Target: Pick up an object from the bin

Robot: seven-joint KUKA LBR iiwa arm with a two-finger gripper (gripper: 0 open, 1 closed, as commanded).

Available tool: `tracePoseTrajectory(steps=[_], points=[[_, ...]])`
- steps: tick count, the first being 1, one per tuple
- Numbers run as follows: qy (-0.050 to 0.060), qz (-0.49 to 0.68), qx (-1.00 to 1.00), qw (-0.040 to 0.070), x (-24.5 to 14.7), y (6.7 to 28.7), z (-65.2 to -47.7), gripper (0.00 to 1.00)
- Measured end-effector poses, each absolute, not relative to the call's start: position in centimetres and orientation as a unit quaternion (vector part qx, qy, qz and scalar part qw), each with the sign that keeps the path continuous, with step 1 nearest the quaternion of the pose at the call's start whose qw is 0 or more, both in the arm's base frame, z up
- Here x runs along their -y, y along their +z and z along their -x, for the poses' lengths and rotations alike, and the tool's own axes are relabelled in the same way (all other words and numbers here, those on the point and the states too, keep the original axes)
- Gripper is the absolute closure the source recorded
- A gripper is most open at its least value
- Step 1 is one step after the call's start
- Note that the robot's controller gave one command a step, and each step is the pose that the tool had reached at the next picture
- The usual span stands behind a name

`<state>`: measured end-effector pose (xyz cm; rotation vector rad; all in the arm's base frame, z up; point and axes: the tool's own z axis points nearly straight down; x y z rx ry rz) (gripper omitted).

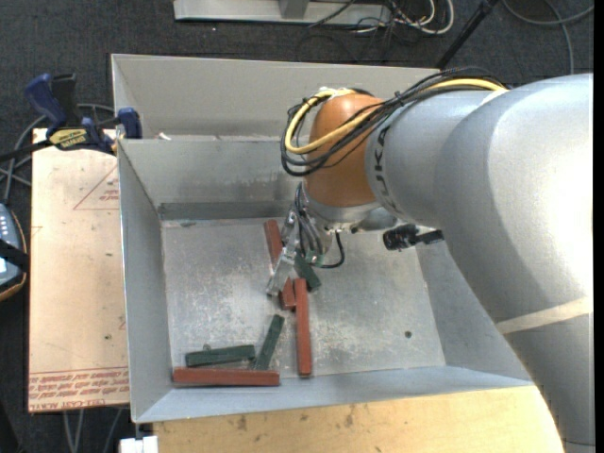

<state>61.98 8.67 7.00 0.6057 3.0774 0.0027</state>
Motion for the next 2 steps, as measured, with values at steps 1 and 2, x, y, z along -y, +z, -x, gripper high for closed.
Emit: tracePoseTrajectory(steps=[1,2], points=[[0.002,-0.191,-0.982,0.004,-8.9,7.4,-62.1,1.00],[0.002,-0.196,-0.981,0.005,-9.1,21.6,-62.2,1.00]])
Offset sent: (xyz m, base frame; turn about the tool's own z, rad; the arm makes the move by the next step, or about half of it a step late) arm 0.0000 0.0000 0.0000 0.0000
